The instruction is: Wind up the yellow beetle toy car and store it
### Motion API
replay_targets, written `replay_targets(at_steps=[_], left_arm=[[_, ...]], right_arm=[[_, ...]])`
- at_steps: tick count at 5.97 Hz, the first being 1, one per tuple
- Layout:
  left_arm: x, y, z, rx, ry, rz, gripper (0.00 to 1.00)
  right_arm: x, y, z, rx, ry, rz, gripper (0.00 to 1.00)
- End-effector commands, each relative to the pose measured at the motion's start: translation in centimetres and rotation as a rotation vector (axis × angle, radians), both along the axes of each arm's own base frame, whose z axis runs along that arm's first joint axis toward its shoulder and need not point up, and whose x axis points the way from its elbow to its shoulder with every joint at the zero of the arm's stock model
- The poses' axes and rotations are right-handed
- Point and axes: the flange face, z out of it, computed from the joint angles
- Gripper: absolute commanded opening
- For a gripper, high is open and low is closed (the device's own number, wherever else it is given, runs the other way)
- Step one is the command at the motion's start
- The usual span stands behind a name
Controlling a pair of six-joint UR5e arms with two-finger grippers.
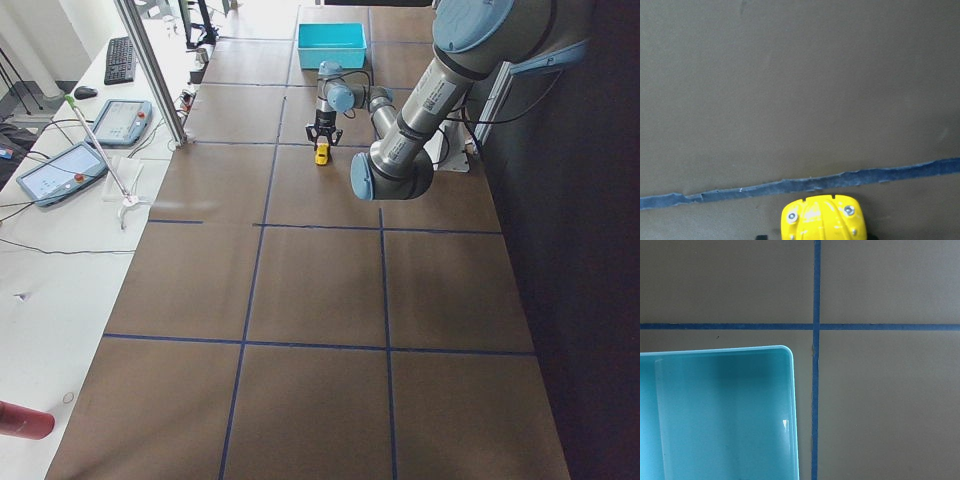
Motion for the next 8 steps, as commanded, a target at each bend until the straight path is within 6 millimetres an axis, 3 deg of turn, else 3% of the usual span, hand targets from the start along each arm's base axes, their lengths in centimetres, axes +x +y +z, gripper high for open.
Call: replay_targets(at_steps=[1,3,5,8], left_arm=[[-1.8,-0.4,-2.0,0.013,0.049,-0.007,0.00],[-3.5,-1.2,-4.0,-0.011,0.159,0.023,0.00],[-4.1,-1.6,-4.6,-0.047,0.228,0.052,0.00],[-2.3,-2.3,-1.5,-0.067,0.286,0.038,0.00]], right_arm=[[0.0,0.0,0.0,0.000,-0.002,0.000,1.00],[0.0,0.0,0.0,0.000,-0.002,0.000,1.00],[0.0,0.0,0.0,0.002,-0.001,0.000,1.00],[0.0,0.0,0.0,0.000,-0.002,0.000,1.00]])
